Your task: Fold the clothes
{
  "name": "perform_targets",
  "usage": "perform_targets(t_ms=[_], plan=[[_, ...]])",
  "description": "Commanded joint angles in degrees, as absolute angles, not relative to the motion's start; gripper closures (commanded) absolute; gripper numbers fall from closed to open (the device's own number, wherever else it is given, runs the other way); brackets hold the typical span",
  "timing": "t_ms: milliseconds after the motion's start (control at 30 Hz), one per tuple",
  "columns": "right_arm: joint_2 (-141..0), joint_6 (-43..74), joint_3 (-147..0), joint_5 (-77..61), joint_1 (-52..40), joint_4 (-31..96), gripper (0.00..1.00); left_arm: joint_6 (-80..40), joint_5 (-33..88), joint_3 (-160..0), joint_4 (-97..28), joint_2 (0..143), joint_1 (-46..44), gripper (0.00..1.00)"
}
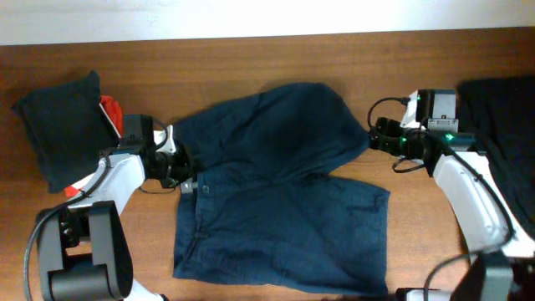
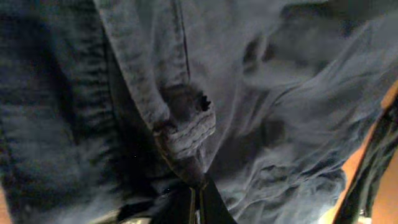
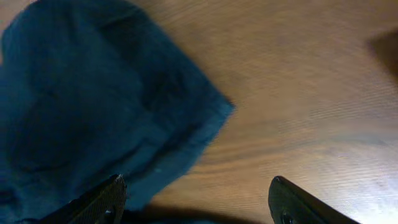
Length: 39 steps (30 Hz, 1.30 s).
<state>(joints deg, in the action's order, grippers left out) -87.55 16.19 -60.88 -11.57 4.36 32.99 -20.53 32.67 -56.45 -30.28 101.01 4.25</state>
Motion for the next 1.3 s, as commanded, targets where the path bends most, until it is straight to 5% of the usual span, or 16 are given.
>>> perform_targets(t_ms=[0, 267, 367, 433, 500, 767, 1033, 1100, 1133, 1200, 1267], plan=[[-96.71, 14.39, -61.04, -16.03, 4.47, 26.74, 0.24, -19.27, 26.09, -56.36, -34.98, 100.31, 4.01, 0.99], [-110.28, 20.45, -61.04, -17.54, 4.47, 10.02, 0.3, -19.18, 21.54, -56.36, -40.14, 100.31, 4.01, 0.99], [-113.38, 20.32, -61.04, -25.19, 4.03, 10.07, 0.42, -19.18, 21.52, -56.36, -39.64, 100.31, 4.03, 0.99], [-113.84, 19.94, -61.04, -30.44, 3.99, 10.72, 0.61, -19.18, 20.93, -56.36, -39.57, 100.31, 4.03, 0.99], [-113.47, 19.18, -61.1, -34.59, 4.36, 11.44, 0.96, -19.18, 20.91, -56.36, -39.55, 100.31, 4.03, 0.99], [-97.82, 14.7, -66.08, -29.12, 16.43, 31.46, 0.96, -19.18, 7.6, -56.36, -50.35, 100.31, 6.48, 0.99], [-92.27, -0.58, -66.06, -31.31, 7.92, 45.95, 0.95, -19.18, 10.44, -56.36, -47.86, 100.31, 9.17, 0.99], [-92.31, -10.68, -66.02, -27.09, 2.55, 51.64, 0.71, -19.18, 7.84, -56.36, -48.31, 100.31, 9.19, 0.99], [-92.31, -9.08, -66.02, -21.47, 1.37, 51.62, 0.71, -19.18, 6.52, -56.36, -48.75, 100.31, 9.19, 0.99], [-92.31, 2.87, -66.02, -8.93, 1.26, 48.56, 0.65, -19.18, 5.02, -56.36, -49.69, 100.31, 9.17, 0.99], [-92.31, 10.72, -66.02, -4.58, 2.57, 43.38, 0.48, -19.18, 4.86, -56.36, -50.19, 100.31, 9.17, 0.99]])
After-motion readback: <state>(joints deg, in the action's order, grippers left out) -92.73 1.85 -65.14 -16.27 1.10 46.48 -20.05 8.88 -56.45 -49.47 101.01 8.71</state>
